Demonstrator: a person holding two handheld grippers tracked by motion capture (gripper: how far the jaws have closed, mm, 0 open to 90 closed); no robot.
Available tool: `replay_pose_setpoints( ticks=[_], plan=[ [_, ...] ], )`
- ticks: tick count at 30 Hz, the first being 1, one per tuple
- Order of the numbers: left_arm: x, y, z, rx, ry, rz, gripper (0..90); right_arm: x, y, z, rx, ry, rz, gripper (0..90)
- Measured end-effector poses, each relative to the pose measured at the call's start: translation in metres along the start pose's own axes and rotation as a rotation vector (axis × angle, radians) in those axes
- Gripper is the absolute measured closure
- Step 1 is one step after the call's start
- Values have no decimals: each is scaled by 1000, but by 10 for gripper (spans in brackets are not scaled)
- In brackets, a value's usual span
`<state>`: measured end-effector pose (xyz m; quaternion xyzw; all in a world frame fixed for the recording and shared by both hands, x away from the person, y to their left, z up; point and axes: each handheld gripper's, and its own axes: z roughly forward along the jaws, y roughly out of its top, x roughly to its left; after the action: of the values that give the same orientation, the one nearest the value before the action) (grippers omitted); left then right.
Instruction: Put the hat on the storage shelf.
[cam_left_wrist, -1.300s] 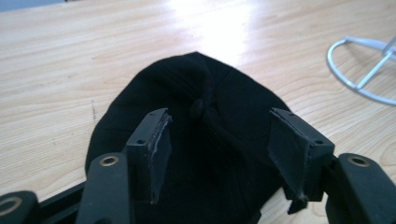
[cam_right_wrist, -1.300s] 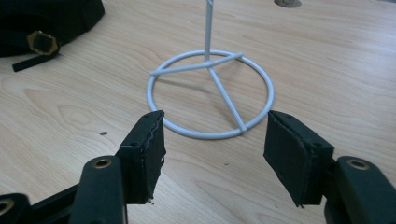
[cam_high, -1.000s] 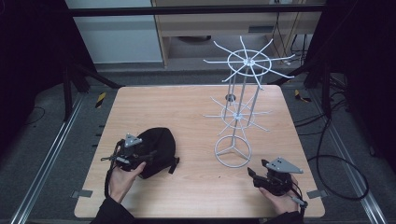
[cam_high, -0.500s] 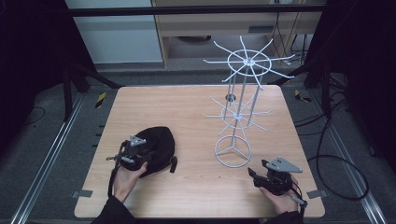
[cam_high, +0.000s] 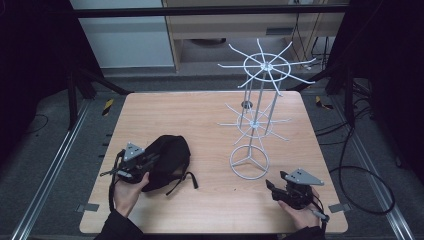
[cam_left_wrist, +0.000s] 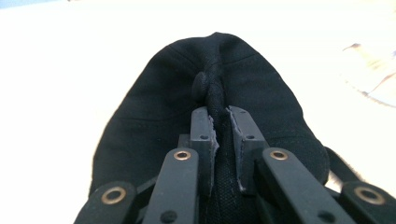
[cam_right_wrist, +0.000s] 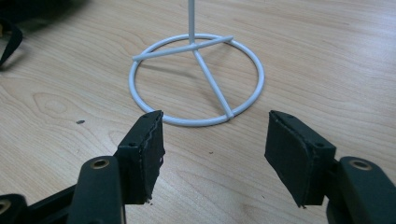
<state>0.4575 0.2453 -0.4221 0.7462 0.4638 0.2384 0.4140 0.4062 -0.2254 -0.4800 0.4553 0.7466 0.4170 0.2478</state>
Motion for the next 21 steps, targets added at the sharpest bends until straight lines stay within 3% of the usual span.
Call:
replay_pose_setpoints(
  ticks=[4, 12, 20, 21],
  plan=[
    [-5, 6, -12, -64, -16, 14, 809, 0, 0, -1, -4, -3, -5, 374],
    [-8, 15, -34, -188, -73, -20, 809, 0, 0, -1, -12, -5, -10, 375],
    [-14, 26, -56, -283, -111, -19, 809, 0, 0, -1, -16, -12, -16, 375],
    [-16, 29, -64, -315, -123, -21, 809, 0, 0, -1, -16, -12, -16, 375]
  ],
)
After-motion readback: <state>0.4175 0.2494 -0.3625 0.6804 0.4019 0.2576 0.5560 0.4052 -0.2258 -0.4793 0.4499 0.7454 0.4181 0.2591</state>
